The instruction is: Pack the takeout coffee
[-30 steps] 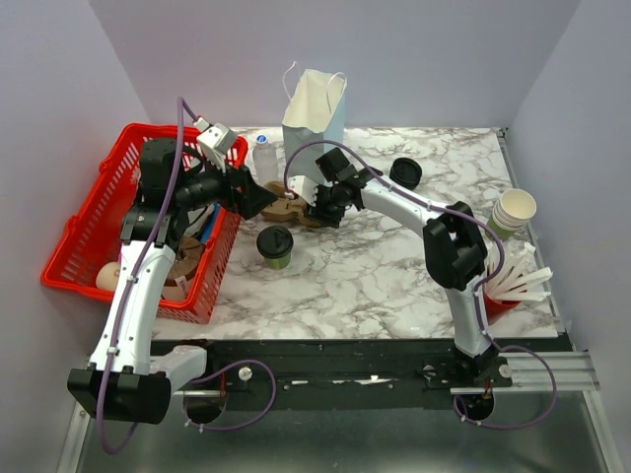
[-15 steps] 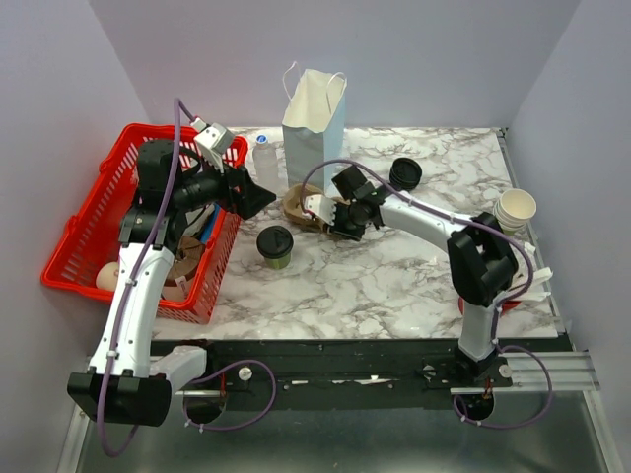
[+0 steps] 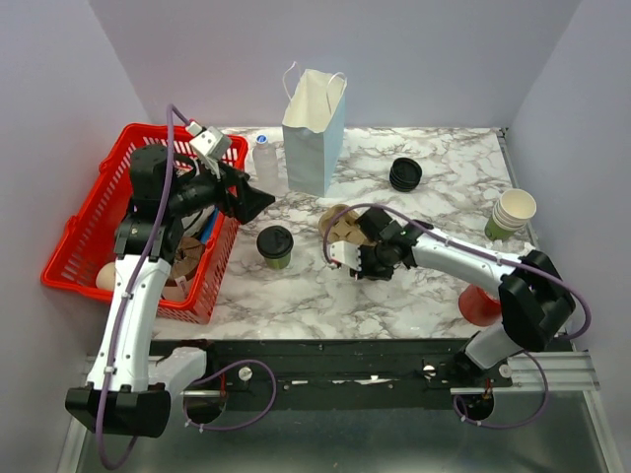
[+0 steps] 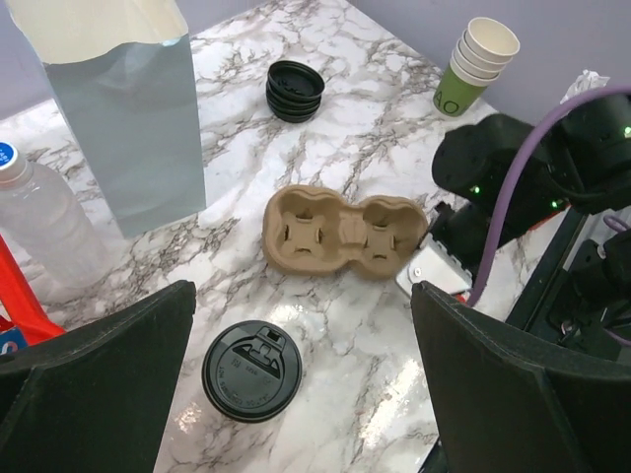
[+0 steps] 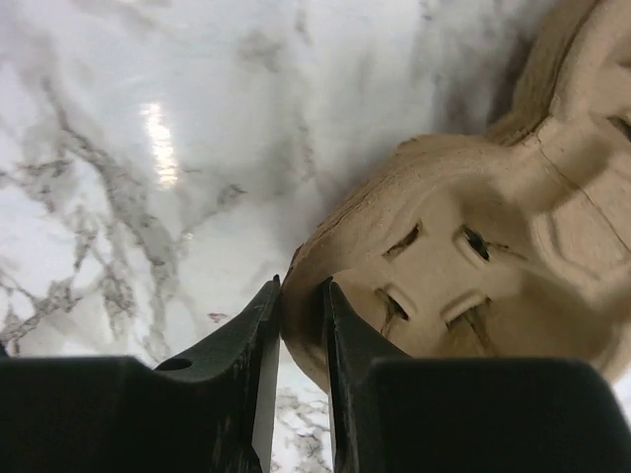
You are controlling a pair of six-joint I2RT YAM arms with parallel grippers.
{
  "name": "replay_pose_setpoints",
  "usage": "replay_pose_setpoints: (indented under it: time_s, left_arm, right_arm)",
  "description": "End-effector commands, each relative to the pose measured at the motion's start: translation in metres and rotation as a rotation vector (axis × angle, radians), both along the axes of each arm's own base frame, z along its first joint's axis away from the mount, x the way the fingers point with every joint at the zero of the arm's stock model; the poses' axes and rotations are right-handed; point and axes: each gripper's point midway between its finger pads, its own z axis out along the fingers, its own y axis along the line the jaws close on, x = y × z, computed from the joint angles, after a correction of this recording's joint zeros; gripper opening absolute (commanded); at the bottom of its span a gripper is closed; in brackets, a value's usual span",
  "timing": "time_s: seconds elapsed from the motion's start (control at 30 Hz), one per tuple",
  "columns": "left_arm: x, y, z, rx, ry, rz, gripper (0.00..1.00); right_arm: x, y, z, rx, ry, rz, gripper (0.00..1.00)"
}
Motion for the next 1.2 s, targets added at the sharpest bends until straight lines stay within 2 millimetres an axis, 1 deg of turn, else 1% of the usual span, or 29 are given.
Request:
replay_pose_setpoints:
  time_s: [0.0,0.03,0.07,0.13,0.17,0.2,0.23,0.27,0.3,0.37,0.4,0.47,0.53,0.57,0.6,0.7,0.73,0.8,0.83,0.87,0.9,0.97,1.0,1.07,1.1,1.13,1.17]
  left_arm:
    - [-0.024,0.002,0.017,-0.014,-0.059,-0.009,0.98]
    - [-0.027,0.002,0.020,-0.017,-0.065,-0.008,0.99]
    - [-0.031,0.002,0.024,-0.019,-0.074,-0.008,0.98]
    - [-0.042,0.004,0.030,-0.012,-0.095,-0.002,0.98]
    - [-0.045,0.005,0.034,-0.007,-0.109,0.001,0.99]
    - [-0.050,0.006,0.036,-0.003,-0.120,0.005,0.98]
    - [-0.053,0.008,0.034,0.010,-0.120,0.013,0.98]
    - [-0.056,0.009,0.035,0.016,-0.124,0.016,0.98]
    - [-0.062,0.010,0.037,0.020,-0.141,0.022,0.98]
    - [-0.067,0.013,0.034,0.027,-0.142,0.036,0.98]
    - [-0.072,0.014,0.035,0.028,-0.152,0.040,0.98]
    - [-0.075,0.014,0.034,0.023,-0.153,0.048,0.98]
    - [-0.081,0.015,0.036,0.022,-0.167,0.054,0.98]
    - [-0.082,0.017,0.037,0.026,-0.175,0.061,0.99]
    - [-0.085,0.017,0.038,0.027,-0.188,0.064,0.98]
    - [-0.088,0.020,0.038,0.039,-0.201,0.077,0.99]
    - [-0.088,0.021,0.039,0.039,-0.203,0.081,0.98]
    - [-0.090,0.023,0.041,0.033,-0.209,0.091,0.98]
    - [-0.089,0.024,0.042,0.031,-0.217,0.098,0.98]
    - [-0.089,0.025,0.044,0.029,-0.219,0.106,0.98]
    - [-0.090,0.026,0.045,0.024,-0.222,0.108,0.98]
    - [-0.091,0.026,0.047,0.018,-0.224,0.110,0.98]
    - [-0.093,0.027,0.048,0.016,-0.228,0.115,0.98]
    - [-0.092,0.028,0.045,0.017,-0.225,0.118,0.98]
    - [-0.095,0.027,0.046,0.015,-0.230,0.116,0.98]
    - [-0.095,0.027,0.045,0.015,-0.228,0.116,0.98]
    - [-0.095,0.028,0.045,0.012,-0.227,0.118,0.98]
  right_arm:
    - [-0.056,-0.001,-0.021,-0.064,0.135,0.125,0.26]
    - [-0.062,0.000,-0.019,-0.070,0.150,0.137,0.26]
    - [-0.072,0.006,-0.018,-0.068,0.163,0.171,0.25]
    - [-0.083,0.009,-0.013,-0.068,0.173,0.206,0.25]
    - [-0.094,0.014,-0.011,-0.063,0.182,0.245,0.25]
    - [-0.099,0.016,-0.005,-0.046,0.178,0.271,0.25]
    - [-0.106,0.016,-0.003,-0.044,0.191,0.290,0.25]
    - [-0.117,0.020,0.000,-0.029,0.203,0.331,0.25]
    - [-0.122,0.022,0.003,-0.019,0.202,0.355,0.26]
    - [-0.135,0.023,0.003,-0.032,0.222,0.399,0.26]
    - [-0.139,0.024,0.003,-0.035,0.229,0.410,0.26]
    - [-0.150,0.024,0.004,-0.045,0.240,0.451,0.26]
    - [-0.154,0.027,0.003,-0.045,0.225,0.492,0.26]
    - [-0.160,0.030,0.002,-0.052,0.216,0.527,0.25]
    - [-0.161,0.033,0.001,-0.052,0.202,0.554,0.25]
    - [-0.167,0.051,0.001,-0.049,0.159,0.628,0.25]
    - [-0.165,0.063,0.004,-0.021,0.128,0.647,0.25]
    - [-0.167,0.078,0.009,0.005,0.077,0.708,0.25]
    - [-0.165,0.085,0.011,0.022,0.059,0.724,0.25]
    - [-0.163,0.094,0.017,0.040,0.036,0.738,0.25]
    - [-0.160,0.099,0.014,0.031,0.030,0.750,0.25]
    - [-0.156,0.109,0.015,0.029,0.023,0.754,0.25]
    - [-0.152,0.121,0.019,0.041,0.019,0.751,0.25]
    - [-0.151,0.136,0.023,0.063,0.015,0.753,0.25]
    - [-0.148,0.151,0.033,0.089,-0.013,0.753,0.25]
    - [-0.145,0.159,0.027,0.080,-0.012,0.751,0.26]
    - [-0.144,0.165,0.027,0.077,-0.018,0.750,0.26]
